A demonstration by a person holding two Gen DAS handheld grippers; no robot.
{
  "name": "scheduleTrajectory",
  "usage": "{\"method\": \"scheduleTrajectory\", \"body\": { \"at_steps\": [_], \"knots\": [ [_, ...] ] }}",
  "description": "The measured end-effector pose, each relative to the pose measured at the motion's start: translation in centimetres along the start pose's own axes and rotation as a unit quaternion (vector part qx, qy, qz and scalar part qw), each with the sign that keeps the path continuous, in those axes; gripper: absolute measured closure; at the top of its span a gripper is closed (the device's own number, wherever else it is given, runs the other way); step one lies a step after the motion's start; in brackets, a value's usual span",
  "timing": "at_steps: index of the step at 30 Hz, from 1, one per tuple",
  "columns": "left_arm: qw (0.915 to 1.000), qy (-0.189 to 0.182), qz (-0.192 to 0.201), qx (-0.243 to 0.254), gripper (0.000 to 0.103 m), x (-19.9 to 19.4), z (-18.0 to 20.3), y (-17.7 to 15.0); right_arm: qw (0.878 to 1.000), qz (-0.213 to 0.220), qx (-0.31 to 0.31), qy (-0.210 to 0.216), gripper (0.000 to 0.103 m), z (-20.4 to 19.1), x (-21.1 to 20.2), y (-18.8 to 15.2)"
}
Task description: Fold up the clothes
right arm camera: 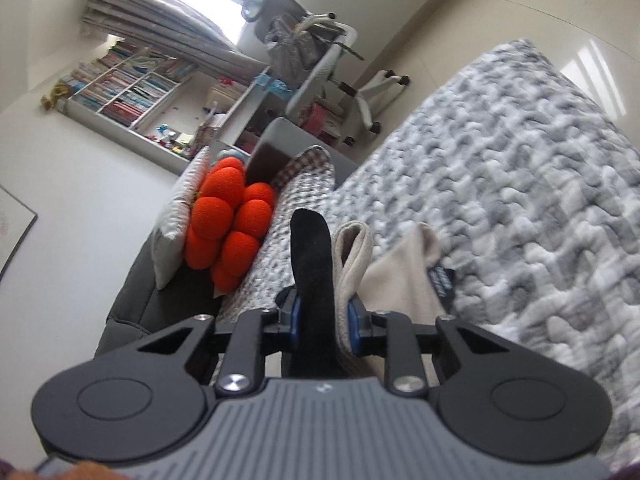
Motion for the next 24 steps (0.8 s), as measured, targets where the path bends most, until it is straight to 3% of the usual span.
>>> {"method": "scheduleTrajectory", "body": {
  "at_steps": [4, 7, 12, 15, 18, 22, 24],
  "knots": [
    [0.9997, 0.006, -0.022, 0.013, 0.069, 1.2, 0.5, -1.4, 1.000, -0.005, -0.008, -0.021, 0.077, 1.5, -0.3, 0.1],
    [0.9991, 0.014, -0.031, 0.026, 0.069, 1.7, 0.8, -2.0, 0.998, -0.015, -0.048, -0.042, 0.073, 1.4, -0.2, -0.1],
    [0.9994, 0.013, -0.014, 0.031, 0.069, 0.9, 0.9, -0.7, 0.987, 0.015, -0.147, -0.062, 0.050, -1.2, -0.8, 0.0],
    [0.9995, 0.011, -0.007, 0.030, 0.069, 0.9, 1.1, -0.5, 0.970, 0.059, -0.225, -0.070, 0.050, -3.1, -1.1, 0.4],
    [0.9990, 0.005, -0.007, 0.045, 0.070, 1.5, 2.0, -0.9, 0.956, 0.068, -0.279, -0.066, 0.053, -4.2, -0.3, 0.1],
    [0.9960, 0.000, -0.009, 0.089, 0.071, 2.2, 3.6, -1.7, 0.937, 0.030, -0.340, -0.077, 0.067, -4.5, 2.9, -1.4],
    [0.9937, 0.001, -0.014, 0.111, 0.071, 2.4, 4.1, -2.5, 0.920, 0.009, -0.379, -0.097, 0.073, -4.2, 4.5, -2.5]
  ]
}}
Point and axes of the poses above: each gripper's, at about its wrist camera, not at the fingertips, and x roughly the way its jaws point, z to its right, y to its top, the point moved 8 cm from there along x, roughly the way its jaws point, and after that the axes turned 10 degrees about y, right-handed, at the moved point
